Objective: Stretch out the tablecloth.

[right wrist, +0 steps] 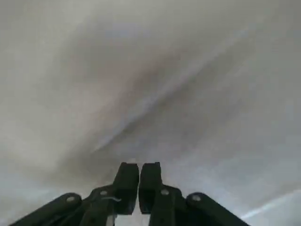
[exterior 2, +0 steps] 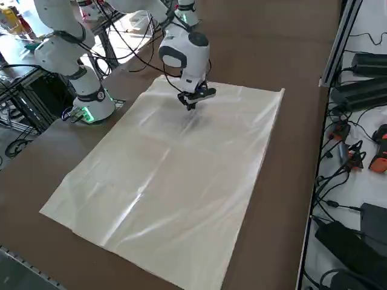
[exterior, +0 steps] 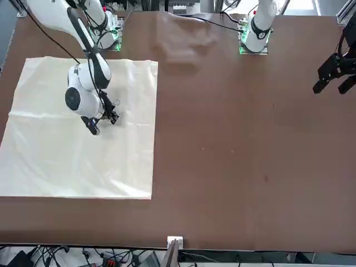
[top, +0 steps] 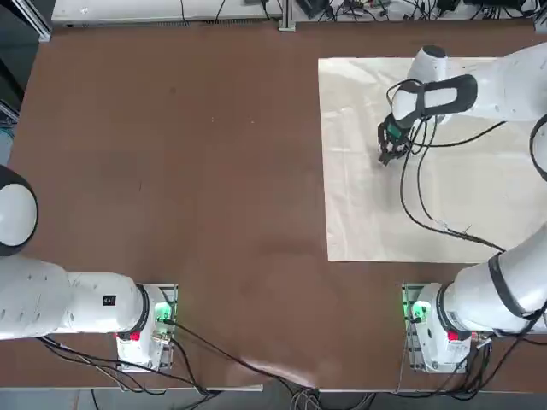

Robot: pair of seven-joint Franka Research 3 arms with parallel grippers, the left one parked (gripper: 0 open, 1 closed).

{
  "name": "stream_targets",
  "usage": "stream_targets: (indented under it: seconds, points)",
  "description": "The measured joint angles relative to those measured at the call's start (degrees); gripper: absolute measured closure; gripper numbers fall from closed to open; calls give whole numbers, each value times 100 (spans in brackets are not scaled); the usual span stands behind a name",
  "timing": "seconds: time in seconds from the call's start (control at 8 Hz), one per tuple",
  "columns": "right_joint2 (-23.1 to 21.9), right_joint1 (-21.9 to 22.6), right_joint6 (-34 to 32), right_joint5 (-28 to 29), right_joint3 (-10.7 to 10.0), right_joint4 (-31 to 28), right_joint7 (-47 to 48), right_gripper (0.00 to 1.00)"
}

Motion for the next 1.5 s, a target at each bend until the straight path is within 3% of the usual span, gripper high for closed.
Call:
stream_targets:
  seconds: [0.75,1.5]
  points:
    - [-195,336,236,76,55,-532,21,88]
    - [100,1266,564,1156,69,-182,28,88]
